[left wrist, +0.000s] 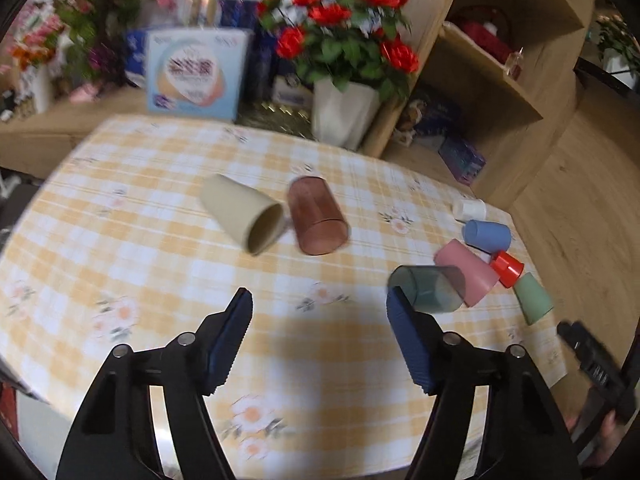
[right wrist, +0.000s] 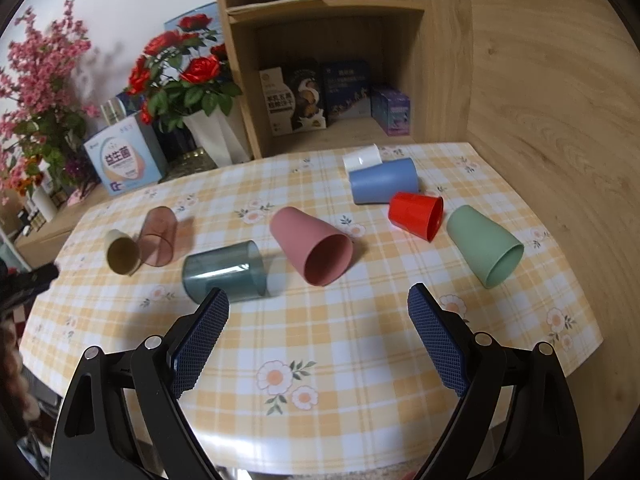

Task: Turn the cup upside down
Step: 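Reach the left gripper to the translucent brown cup and close on it, then lift the brown cup with the left gripper and tilt it upright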

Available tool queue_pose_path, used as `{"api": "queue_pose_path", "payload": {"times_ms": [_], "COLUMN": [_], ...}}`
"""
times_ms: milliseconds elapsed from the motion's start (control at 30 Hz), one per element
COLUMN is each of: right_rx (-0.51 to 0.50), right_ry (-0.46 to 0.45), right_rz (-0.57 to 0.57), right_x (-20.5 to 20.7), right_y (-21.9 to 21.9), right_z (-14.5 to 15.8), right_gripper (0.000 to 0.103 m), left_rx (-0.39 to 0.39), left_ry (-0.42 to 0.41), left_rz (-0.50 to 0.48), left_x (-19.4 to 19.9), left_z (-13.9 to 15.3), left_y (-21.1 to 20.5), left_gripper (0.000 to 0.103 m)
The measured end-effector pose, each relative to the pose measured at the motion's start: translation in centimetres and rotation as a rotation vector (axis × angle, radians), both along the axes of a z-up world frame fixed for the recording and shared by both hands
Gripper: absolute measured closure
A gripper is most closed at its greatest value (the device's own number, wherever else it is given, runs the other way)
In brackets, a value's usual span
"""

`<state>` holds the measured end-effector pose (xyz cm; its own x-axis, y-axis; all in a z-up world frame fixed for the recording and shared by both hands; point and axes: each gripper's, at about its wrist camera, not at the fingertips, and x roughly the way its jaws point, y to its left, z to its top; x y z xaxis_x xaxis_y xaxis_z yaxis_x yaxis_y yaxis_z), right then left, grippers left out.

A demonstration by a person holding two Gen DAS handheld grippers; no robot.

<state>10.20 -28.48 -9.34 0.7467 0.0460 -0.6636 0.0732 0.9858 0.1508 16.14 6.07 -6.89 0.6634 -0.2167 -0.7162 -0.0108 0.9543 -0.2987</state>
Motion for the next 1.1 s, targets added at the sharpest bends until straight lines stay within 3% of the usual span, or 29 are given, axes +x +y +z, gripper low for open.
{"api": "queue_pose_path", "payload": {"times_ms": [100, 267, 467, 600, 867, 1100], "right_rx": [0.005, 0.031, 0.048, 0.063, 0.080, 0.087], "right_ry": [0.022, 0.055, 0.074, 0.087, 0.106, 0.111], "right_rz": [-0.003, -0.008, -0.027, -0.044, -0.044, -0.046], "right_x": [0.9, 2.2, 3.6, 4.4, 5.3, 5.3], "right_y": [-0.5, -1.3, -2.9, -4.1, -4.6, -4.6], "right_z": [-1.0, -2.4, -3.5, -4.3, -5.5, -5.5], "right_gripper": [0.015, 0.015, 0.015, 0.015, 0.015, 0.015], "left_rx": [-0.060, -0.124, -0.046, 0.006, 0.070, 0.089], "left_ry": [0.065, 0.196, 0.312, 0.343, 0.362, 0.385], "left_rz": [-0.024, -0.013, 0.044, 0.056, 0.028, 0.015], "left_x": [5.0, 13.1, 19.9, 21.8, 23.7, 24.6], "left_z": [-1.0, -3.2, -6.2, -7.4, -8.7, -9.8], "left_y": [-0.6, -1.3, -1.7, -1.4, -2.9, -3.9], "left_gripper": [0.046, 0.052, 0.054, 0.054, 0.041, 0.037]}}
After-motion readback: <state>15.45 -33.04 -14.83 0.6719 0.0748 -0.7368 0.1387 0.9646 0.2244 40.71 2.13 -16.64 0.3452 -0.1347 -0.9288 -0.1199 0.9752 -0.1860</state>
